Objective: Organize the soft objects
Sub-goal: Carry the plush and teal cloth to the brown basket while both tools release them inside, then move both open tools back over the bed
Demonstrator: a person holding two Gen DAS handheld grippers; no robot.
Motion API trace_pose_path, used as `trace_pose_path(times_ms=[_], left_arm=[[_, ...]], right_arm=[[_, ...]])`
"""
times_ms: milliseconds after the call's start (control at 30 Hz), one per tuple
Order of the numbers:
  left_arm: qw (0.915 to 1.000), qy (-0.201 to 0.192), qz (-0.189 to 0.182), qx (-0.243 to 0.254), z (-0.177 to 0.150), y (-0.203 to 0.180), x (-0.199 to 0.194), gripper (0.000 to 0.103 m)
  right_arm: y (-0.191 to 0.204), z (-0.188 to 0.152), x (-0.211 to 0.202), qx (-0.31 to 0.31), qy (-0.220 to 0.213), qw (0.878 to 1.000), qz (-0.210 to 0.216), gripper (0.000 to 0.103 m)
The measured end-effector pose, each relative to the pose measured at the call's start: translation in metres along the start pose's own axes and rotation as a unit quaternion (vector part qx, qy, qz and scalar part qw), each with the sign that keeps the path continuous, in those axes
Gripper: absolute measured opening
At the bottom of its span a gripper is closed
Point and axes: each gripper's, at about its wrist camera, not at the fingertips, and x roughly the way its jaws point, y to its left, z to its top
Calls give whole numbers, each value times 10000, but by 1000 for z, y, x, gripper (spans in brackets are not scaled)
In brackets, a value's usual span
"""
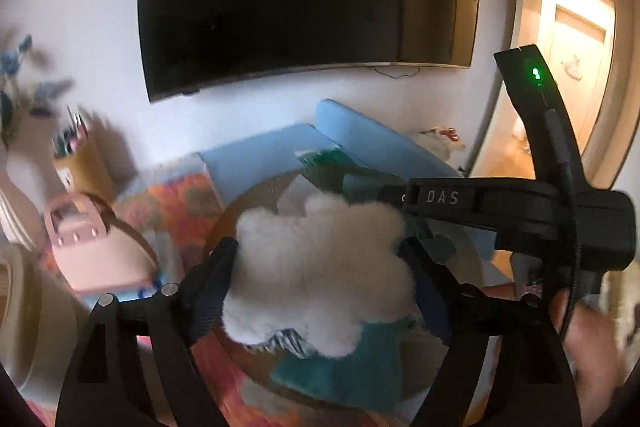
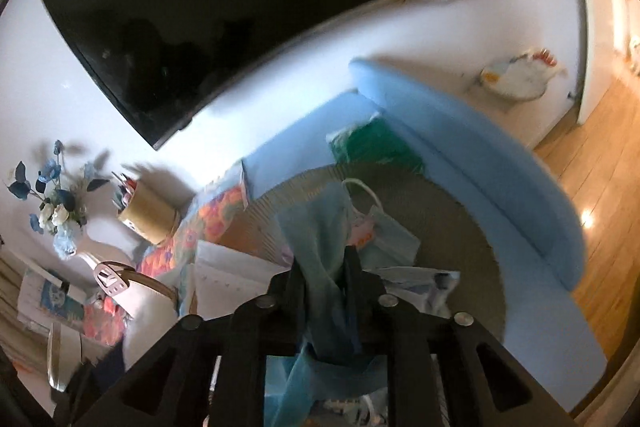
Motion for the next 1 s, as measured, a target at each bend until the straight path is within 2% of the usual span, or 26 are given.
trace_pose_path(times_ms=[100, 200, 233, 333, 433, 600, 633, 700, 767, 900, 1000], left_arm=[[9997, 93, -90, 204, -5, -7, 5, 88], [9993, 68, -229, 296, -10, -10, 5, 89], [9991, 51, -261, 318, -12, -12, 4, 93], [9983, -74, -428, 390, -18, -15, -9, 102], [9971, -158, -620, 407, -25, -15, -27, 102], [9905, -156, -1283, 470, -47, -13, -73, 102], [9886, -181, -1408, 503, -54, -10, -86, 102], [9876, -265, -1447, 546, -64, -2, -108, 102], [9877, -290, -1434, 554, -73, 11, -127, 102], [9912, -168, -1261, 364, -87, 53, -156, 102], [9942, -103, -1071, 12, -99, 99, -175, 102]], right_arm=[[-6, 1, 1, -4, 6, 10000, 71, 38], [-14, -5, -17, 97, -236, 9995, 195, 52], [-16, -6, -24, 113, -325, 9991, 258, 55], [-14, -11, -43, 47, -512, 9980, 364, 58], [-2, -17, -64, -240, -703, 9970, 218, 67], [16, -47, -103, -419, -970, 9939, 333, 68], [20, -56, -112, -484, -1027, 9930, 340, 70], [28, -79, -128, -645, -1125, 9912, 260, 87], [35, -100, -139, -789, -1182, 9897, 176, 88], [47, -144, -146, -1164, -844, 9892, 295, 88], [76, -178, -138, -1994, -343, 9790, 254, 88]])
